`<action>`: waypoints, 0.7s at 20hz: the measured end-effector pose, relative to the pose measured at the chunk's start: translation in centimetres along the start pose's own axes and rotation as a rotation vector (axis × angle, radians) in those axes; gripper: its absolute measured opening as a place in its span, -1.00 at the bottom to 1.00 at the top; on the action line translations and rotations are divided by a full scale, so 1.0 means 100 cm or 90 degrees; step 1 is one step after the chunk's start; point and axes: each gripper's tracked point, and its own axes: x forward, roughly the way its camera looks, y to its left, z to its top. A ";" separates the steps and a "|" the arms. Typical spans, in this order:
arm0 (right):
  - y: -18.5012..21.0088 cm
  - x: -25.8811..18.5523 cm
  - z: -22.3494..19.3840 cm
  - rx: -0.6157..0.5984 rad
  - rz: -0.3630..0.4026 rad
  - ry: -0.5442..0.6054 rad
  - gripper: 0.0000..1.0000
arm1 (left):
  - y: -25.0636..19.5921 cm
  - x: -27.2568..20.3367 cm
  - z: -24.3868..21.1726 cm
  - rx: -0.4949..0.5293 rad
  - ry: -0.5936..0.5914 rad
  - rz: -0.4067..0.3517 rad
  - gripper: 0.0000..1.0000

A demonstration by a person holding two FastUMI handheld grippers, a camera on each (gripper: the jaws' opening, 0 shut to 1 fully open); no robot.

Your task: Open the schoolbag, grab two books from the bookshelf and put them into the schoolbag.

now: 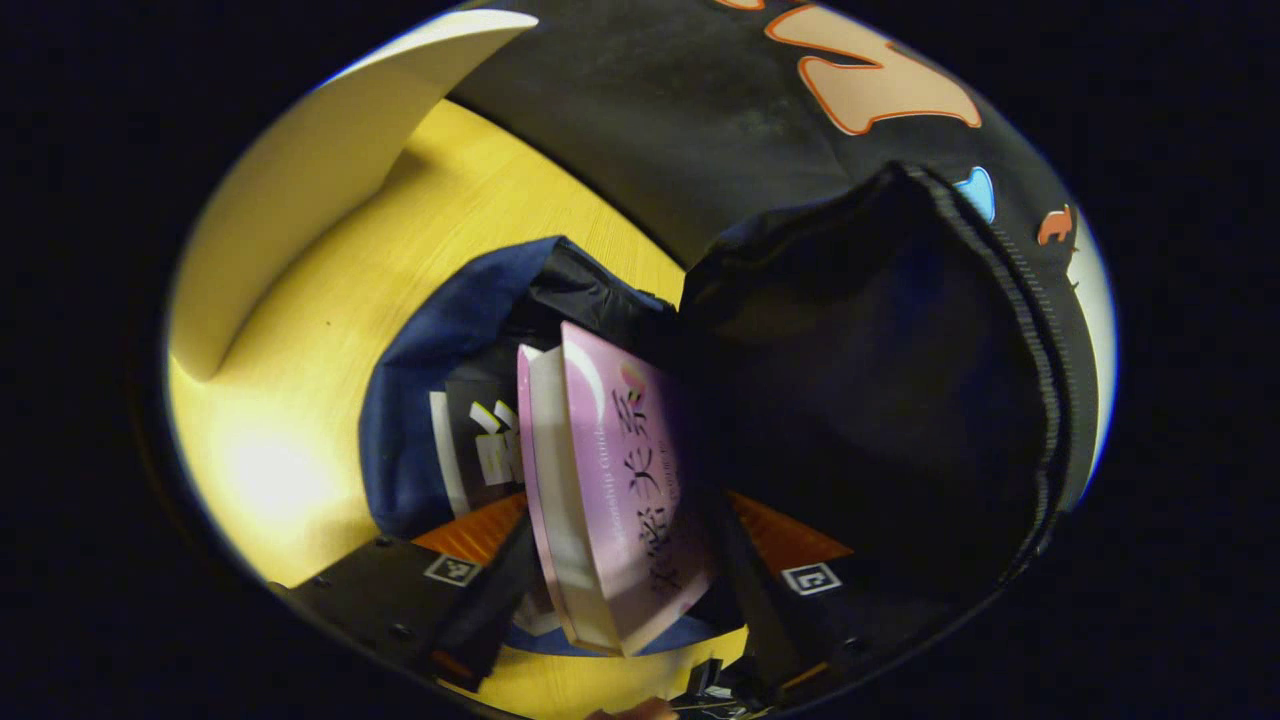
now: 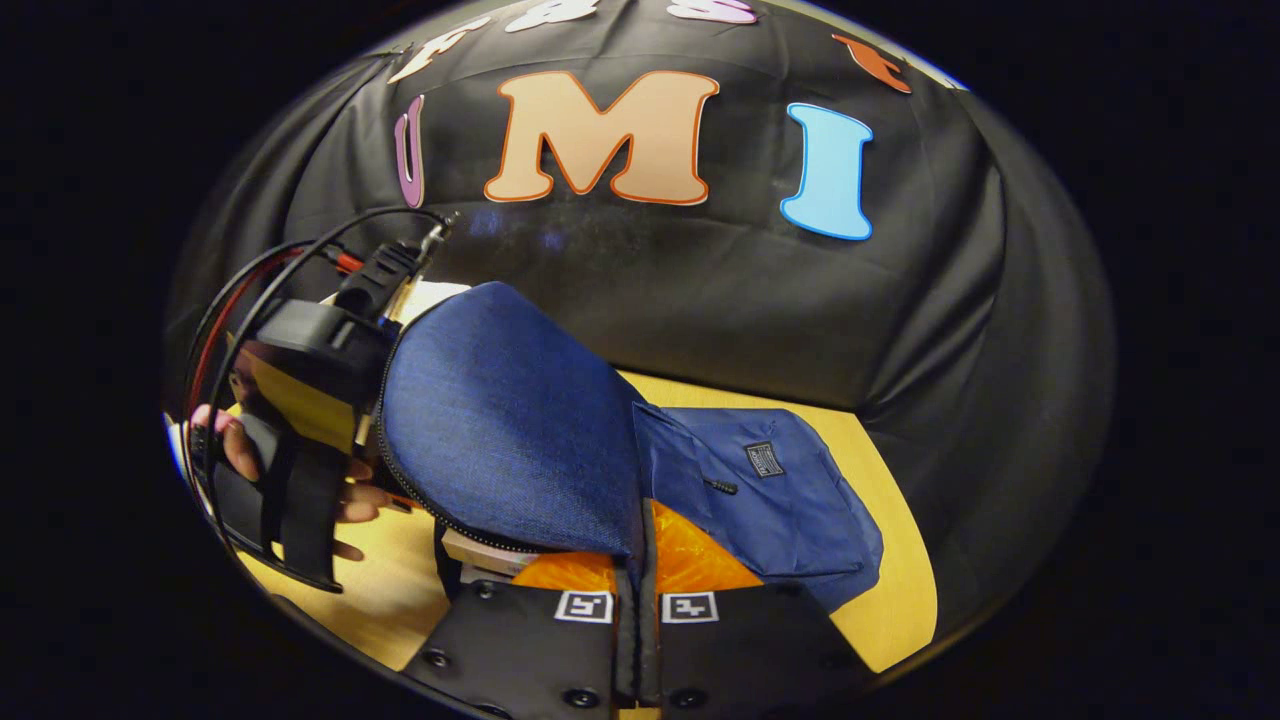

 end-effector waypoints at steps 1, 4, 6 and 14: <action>0.001 -0.001 -0.001 -0.004 0.001 0.001 -0.92 | 0.009 -0.008 0.000 0.026 -0.001 0.023 0.94; 0.004 -0.003 -0.006 -0.005 0.007 0.008 -0.92 | 0.022 -0.037 -0.004 0.065 0.002 0.054 0.94; 0.005 -0.004 -0.007 -0.007 0.009 0.011 -0.92 | 0.033 -0.059 -0.005 0.075 0.001 0.077 0.93; 0.027 -0.012 -0.029 0.058 0.054 0.045 -0.64 | 0.080 -0.145 0.025 0.095 -0.120 0.221 0.90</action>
